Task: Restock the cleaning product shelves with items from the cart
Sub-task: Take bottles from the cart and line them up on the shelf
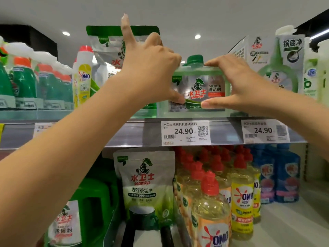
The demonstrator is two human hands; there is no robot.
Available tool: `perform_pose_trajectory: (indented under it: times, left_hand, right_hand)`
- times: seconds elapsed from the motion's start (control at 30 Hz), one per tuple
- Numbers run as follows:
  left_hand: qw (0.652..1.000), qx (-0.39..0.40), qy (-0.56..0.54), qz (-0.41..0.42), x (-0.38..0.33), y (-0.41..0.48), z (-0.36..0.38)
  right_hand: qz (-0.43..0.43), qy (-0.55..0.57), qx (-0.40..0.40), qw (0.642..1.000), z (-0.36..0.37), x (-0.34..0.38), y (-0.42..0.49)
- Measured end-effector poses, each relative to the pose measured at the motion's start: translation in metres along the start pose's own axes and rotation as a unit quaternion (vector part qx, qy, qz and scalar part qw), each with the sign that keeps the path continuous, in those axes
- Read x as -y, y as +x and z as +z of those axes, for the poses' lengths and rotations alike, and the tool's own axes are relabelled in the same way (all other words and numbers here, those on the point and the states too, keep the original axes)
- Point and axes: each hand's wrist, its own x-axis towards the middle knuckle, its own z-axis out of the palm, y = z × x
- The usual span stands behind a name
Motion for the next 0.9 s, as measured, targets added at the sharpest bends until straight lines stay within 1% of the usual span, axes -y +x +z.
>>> perform_pose_trajectory:
  times: [0.3, 0.47, 0.6, 0.67, 0.73, 0.9]
  left_hand:
    - [0.999, 0.016, -0.032, -0.033, -0.001, 0.004, 0.009]
    - [0.999, 0.023, -0.016, -0.029, -0.004, -0.001, 0.006]
    - [0.999, 0.021, -0.020, -0.028, -0.006, -0.008, 0.006]
    - [0.999, 0.018, -0.032, -0.028, -0.008, -0.014, 0.008]
    - [0.997, 0.002, -0.065, -0.043, -0.009, -0.018, 0.008]
    - [0.975, -0.103, -0.181, -0.079, -0.008, -0.035, -0.001]
  right_hand:
    - [0.020, 0.063, -0.008, 0.998, 0.007, -0.002, 0.004]
    - [0.026, 0.077, -0.010, 0.997, 0.009, -0.001, 0.002]
    - [0.024, 0.094, -0.008, 0.995, 0.008, -0.003, -0.001]
    - [0.023, 0.104, -0.021, 0.994, 0.009, -0.003, -0.004]
    - [0.017, 0.108, -0.047, 0.993, 0.010, -0.002, -0.006]
    - [-0.010, 0.154, -0.149, 0.977, 0.002, 0.006, -0.016]
